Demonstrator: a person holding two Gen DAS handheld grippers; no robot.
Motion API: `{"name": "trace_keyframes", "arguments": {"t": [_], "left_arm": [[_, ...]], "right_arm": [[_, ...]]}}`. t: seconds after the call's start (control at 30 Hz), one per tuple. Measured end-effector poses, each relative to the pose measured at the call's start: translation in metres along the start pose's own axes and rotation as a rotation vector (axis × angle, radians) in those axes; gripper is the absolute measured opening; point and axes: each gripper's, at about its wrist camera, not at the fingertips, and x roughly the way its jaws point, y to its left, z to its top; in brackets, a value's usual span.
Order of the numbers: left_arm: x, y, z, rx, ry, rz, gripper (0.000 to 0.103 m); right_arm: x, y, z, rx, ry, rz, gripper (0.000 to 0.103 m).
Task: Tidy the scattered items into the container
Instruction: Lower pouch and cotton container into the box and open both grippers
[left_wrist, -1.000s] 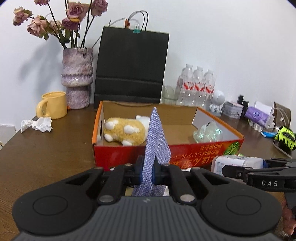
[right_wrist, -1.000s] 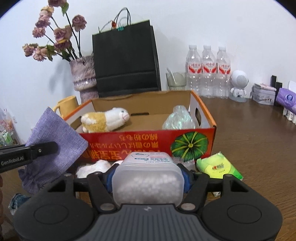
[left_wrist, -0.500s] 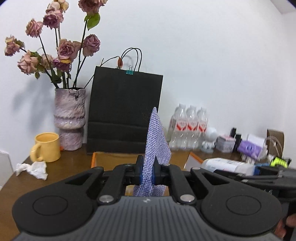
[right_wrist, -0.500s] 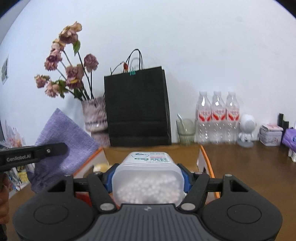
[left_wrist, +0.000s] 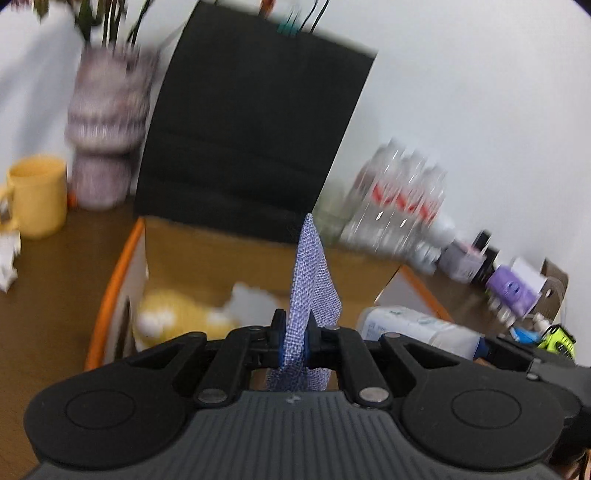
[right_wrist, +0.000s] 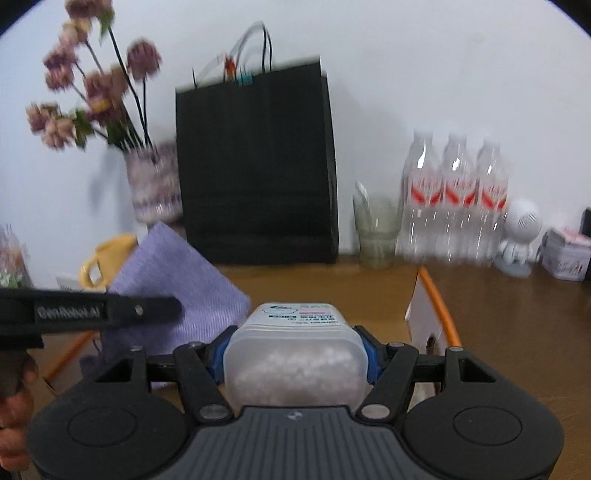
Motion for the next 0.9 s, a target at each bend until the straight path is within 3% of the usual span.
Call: {"name": "trace_keyframes", "arguments": {"t": [0.3,0.33,0.4,0.43,0.47,0.5,0.53,0.9], "left_arm": [[0.011,-0.003,-0.008,0.040,0.031,0.048,0.011],[0.010,-0.004,-0.009,0.046,0.035,0.058,0.015],[0.010,-0.007,-0.008,0.056,0.035,0.072,0.047],[0.008,-0.008,-0.008,0.056,0.024,0.074,0.072],[0.004,-0.010,-0.007,0.065,0.010,0.071,0.091],[0.001,-0.013,-0.006,0.080,-0.005,0.081,0.098],[-0.003,-0.017,-0.006,0.097,-0.027,0.094,0.103],[-0.020,-0.030,-0.004,0.130,-0.088,0.122,0.103]], "right_arm": [[0.014,-0.006,-0.006,-0.013,0.050,-0.014,0.065],[0.014,-0.005,-0.006,-0.014,0.052,-0.015,0.065],[0.015,-0.005,-0.006,-0.019,0.064,-0.017,0.065],[0.016,-0.005,-0.005,-0.023,0.077,-0.018,0.066],[0.016,-0.004,-0.005,-0.026,0.086,-0.021,0.080],[0.015,-0.005,-0.004,-0.029,0.098,-0.030,0.098],[0.013,-0.005,-0.002,-0.032,0.103,-0.035,0.102],[-0.006,-0.011,0.008,-0.027,0.087,-0.029,0.103]]}}
